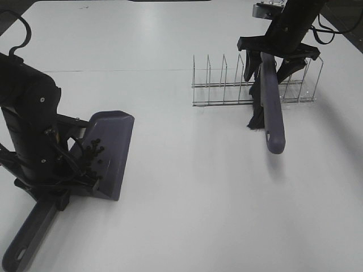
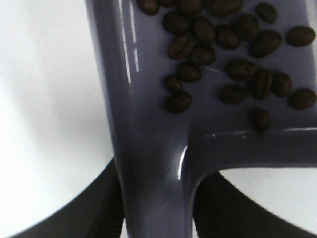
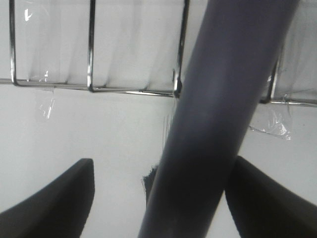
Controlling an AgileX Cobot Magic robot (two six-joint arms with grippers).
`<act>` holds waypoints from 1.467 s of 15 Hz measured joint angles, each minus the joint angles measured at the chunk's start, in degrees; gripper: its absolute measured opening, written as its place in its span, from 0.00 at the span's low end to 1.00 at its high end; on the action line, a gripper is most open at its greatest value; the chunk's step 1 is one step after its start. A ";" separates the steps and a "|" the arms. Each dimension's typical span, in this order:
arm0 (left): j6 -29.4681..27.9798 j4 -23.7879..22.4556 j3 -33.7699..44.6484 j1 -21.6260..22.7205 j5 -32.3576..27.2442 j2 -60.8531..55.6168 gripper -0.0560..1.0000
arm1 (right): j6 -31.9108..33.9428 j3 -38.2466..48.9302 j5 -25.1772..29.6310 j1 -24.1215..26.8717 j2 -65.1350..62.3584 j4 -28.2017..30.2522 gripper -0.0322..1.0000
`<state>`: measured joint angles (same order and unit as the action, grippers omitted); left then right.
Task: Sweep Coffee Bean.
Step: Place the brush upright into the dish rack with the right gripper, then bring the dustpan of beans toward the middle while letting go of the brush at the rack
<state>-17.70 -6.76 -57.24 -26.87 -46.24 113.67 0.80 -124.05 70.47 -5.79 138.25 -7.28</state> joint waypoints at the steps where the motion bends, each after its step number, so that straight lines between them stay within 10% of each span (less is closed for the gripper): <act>1: 0.00 0.00 0.00 0.00 0.00 0.00 0.38 | 0.00 0.00 -0.06 0.00 -0.34 0.17 0.66; 11: -0.86 0.06 -1.55 0.00 -1.03 0.40 0.38 | 0.00 12.55 -0.57 0.00 -15.53 2.06 0.66; 22: 0.34 0.97 -20.17 0.00 -2.98 9.45 0.44 | 0.00 41.77 -0.46 0.00 -45.95 -0.34 0.66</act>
<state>-17.36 -5.79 -77.41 -26.87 -49.22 123.13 0.80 -82.28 70.02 -5.79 92.30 -7.62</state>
